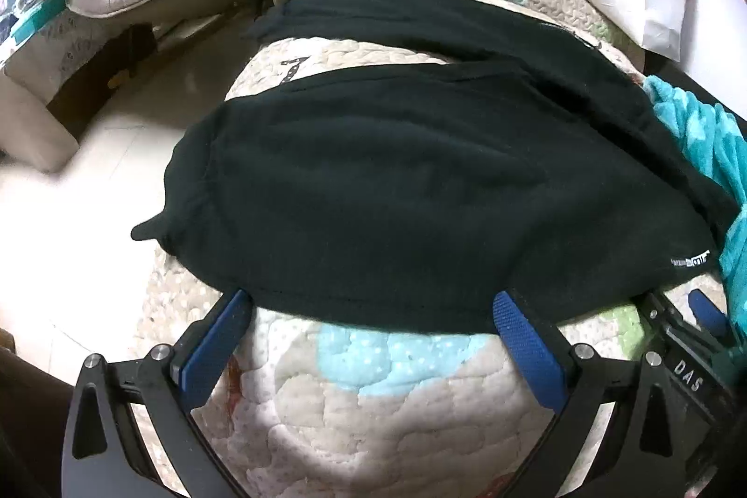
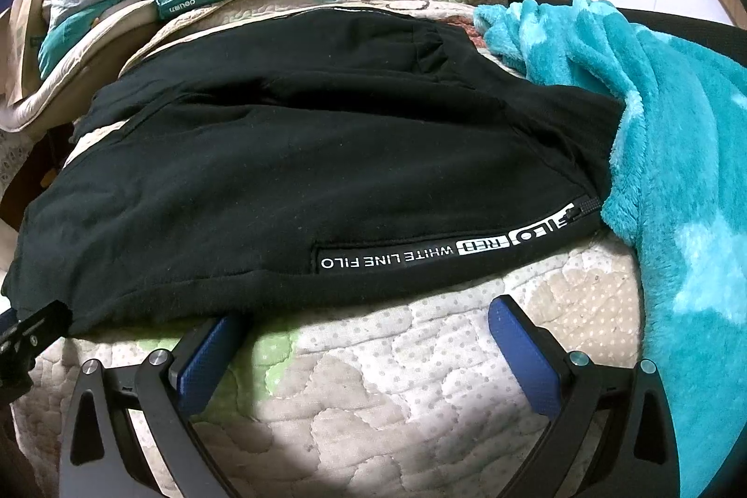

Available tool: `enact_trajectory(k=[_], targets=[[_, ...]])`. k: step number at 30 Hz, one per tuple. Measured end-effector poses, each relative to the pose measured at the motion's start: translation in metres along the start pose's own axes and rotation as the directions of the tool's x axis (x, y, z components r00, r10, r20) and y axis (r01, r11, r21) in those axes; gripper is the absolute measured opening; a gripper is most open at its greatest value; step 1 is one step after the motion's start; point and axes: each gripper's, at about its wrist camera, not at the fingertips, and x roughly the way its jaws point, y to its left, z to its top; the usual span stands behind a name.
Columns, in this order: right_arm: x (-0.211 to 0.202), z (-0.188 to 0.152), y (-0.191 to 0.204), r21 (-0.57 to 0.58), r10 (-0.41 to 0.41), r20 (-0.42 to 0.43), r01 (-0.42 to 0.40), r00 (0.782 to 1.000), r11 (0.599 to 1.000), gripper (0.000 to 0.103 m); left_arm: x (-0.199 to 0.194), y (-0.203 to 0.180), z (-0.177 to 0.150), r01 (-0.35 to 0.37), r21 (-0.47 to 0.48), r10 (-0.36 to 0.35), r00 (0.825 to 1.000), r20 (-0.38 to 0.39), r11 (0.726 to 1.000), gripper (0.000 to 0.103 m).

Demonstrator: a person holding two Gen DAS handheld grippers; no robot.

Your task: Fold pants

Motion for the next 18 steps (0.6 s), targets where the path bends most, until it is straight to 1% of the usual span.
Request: enact_trajectory(k=[2,4,6,9,11,12,14,16,18], targets=[[0.001,0.000,0.001,0.003,-0.002,0.003,0.002,1.000,1.000,0.103,-0.002,0.000,-0.003,-0.008,-0.007,0.008,1.000,0.006,1.000,0.103],[0.001,-0.001,0.002,0.006,-0.003,0.007,0.003,1.000,1.000,0.103,-0.003,-0.002,-0.005,-0.030,-0.016,0.030,1.000,0.005,0.999,0.103],[0.001,-0.001,0.003,0.007,-0.006,0.005,0.006,1.000,1.000,0.103,-0.003,-0.002,-0.004,-0.037,-0.014,0.037,0.999,-0.015,0.999,0.103],[0.005,0.005,0.005,0.007,-0.017,-0.004,0.017,1.000,1.000,0.103,-0.003,0.003,0.000,-0.004,-0.019,0.003,0.999,-0.053,1.000,0.103],[0.006,0.007,0.008,0.003,-0.040,-0.004,0.040,0.999,0.999,0.103,-0.004,0.006,-0.001,0.013,0.017,-0.011,0.996,-0.087,1.000,0.103],[0.007,0.007,0.010,-0.004,-0.052,-0.002,0.052,0.999,0.999,0.103,-0.004,0.007,-0.001,0.024,0.031,-0.021,0.996,-0.090,0.999,0.103],[0.005,0.007,0.013,-0.014,-0.071,0.006,0.071,0.997,0.997,0.103,-0.005,0.009,-0.004,0.033,0.044,-0.029,0.996,-0.084,0.998,0.103],[0.000,0.004,0.021,-0.040,-0.127,0.035,0.129,0.991,0.991,0.103,-0.006,0.010,-0.007,0.035,0.043,-0.031,0.997,-0.077,0.998,0.103],[-0.001,0.003,0.024,-0.060,-0.153,0.045,0.156,0.987,0.986,0.103,-0.006,0.009,-0.008,0.031,0.044,-0.028,0.997,-0.074,0.999,0.103]])
